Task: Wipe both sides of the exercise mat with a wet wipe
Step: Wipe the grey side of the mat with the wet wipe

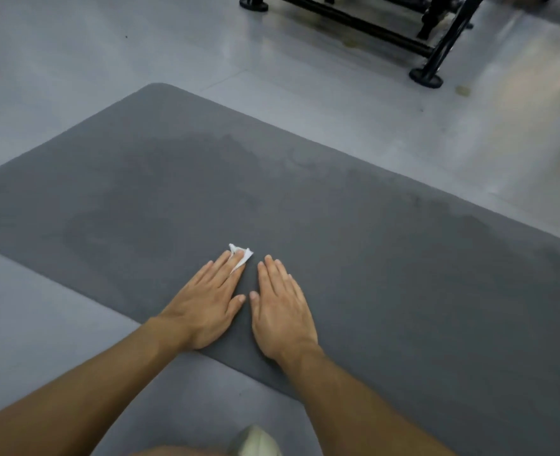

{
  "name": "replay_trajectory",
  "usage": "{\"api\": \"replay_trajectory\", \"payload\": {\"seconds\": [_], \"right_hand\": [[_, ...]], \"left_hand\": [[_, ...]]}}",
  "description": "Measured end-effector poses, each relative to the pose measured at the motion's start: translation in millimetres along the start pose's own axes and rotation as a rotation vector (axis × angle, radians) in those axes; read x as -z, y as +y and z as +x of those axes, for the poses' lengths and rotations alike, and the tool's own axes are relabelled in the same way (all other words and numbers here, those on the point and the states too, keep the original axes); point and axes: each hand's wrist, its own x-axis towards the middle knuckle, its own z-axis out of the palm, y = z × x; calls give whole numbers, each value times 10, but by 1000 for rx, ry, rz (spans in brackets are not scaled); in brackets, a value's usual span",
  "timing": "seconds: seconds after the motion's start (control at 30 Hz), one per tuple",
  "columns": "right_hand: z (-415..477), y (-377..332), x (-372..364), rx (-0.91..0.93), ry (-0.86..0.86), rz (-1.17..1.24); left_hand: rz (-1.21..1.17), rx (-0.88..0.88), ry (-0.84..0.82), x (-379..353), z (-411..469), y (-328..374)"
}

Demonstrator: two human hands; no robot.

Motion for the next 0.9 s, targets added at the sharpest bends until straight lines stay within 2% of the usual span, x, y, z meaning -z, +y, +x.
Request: {"api": "replay_trajectory", "payload": {"seconds": [0.33,0.47,0.73,0.9], "right_hand": [[-84,92,8,-19,14,47],[-92,95,-22,-13,45,62],[-66,60,-51,-8,102,11],[37,-85,-8,51,52,43]], "left_hand": [[7,-71,36,-132,52,109],[-8,-76,-7,-60,78,201],[-4,-6,-2,-32,58,310],[-42,105,45,-5,2,258]]}}
